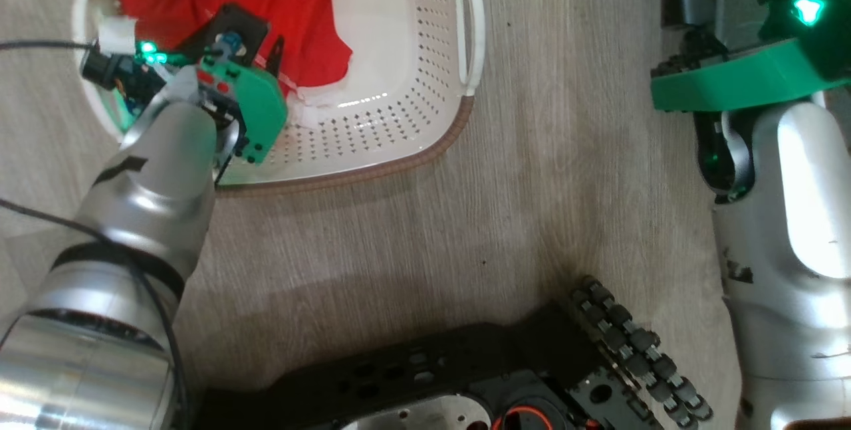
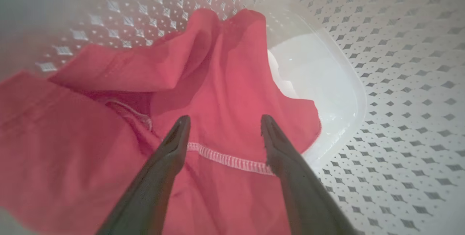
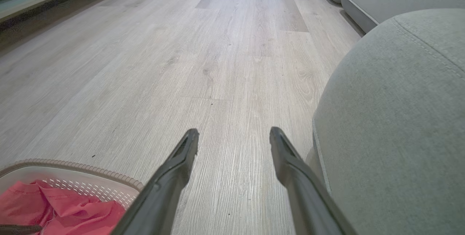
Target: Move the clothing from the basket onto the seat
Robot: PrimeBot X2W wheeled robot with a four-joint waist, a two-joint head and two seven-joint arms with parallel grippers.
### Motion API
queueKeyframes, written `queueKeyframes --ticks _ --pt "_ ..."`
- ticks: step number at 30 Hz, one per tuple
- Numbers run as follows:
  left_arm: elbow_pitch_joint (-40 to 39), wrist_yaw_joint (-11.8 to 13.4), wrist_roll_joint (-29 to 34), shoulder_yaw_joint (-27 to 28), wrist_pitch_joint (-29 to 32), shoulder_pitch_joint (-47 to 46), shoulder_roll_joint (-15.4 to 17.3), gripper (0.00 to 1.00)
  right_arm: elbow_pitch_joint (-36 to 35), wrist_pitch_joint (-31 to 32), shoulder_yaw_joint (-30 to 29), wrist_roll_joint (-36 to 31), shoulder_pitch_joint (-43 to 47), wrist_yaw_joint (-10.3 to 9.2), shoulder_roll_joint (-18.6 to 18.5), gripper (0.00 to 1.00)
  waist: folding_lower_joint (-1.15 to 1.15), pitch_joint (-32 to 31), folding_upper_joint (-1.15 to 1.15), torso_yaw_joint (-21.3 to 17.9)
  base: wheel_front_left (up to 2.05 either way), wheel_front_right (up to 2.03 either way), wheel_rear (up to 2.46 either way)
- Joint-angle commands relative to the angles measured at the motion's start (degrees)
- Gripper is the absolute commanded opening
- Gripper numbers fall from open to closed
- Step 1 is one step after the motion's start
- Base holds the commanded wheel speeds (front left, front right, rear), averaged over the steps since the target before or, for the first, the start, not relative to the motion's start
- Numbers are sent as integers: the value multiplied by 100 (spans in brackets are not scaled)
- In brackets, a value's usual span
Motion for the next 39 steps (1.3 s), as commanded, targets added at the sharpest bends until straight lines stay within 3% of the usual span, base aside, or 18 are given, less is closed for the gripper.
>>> queueKeyframes --ticks 1,11,20,28,29,30,31,39 --pt "18 41 59 28 38 -13 175 100 -223 -37 100 -24 98 -2 95 100 0 117 0 -85 0 0 0" --pt "183 176 366 -415 347 -75 206 100 -387 -37 -22 -87 303 -2 133 100 0 225 0 -231 0 0 0" --pt "220 567 891 -1009 749 -58 405 100 -507 -37 -139 -130 522 -2 144 100 0 260 0 -292 0 0 0" --pt "226 690 819 -1062 637 -15 471 100 -526 -37 -136 -110 534 -2 149 100 0 279 0 -322 0 0 0" --pt "227 677 779 -1040 622 -13 481 76 -525 -37 -131 -100 525 -2 150 100 0 282 0 -324 0 0 0" --pt "227 663 759 -1039 610 -13 494 9 -521 -37 -128 -89 513 -2 150 100 0 285 0 -327 0 0 0" --pt "228 641 726 -1026 591 -15 512 0 -518 -37 -126 -80 502 -2 150 100 0 285 0 -329 0 0 0" --pt "229 406 387 -849 358 -12 646 0 -405 -37 -60 104 229 -2 151 100 0 160 0 -390 0 0 0"
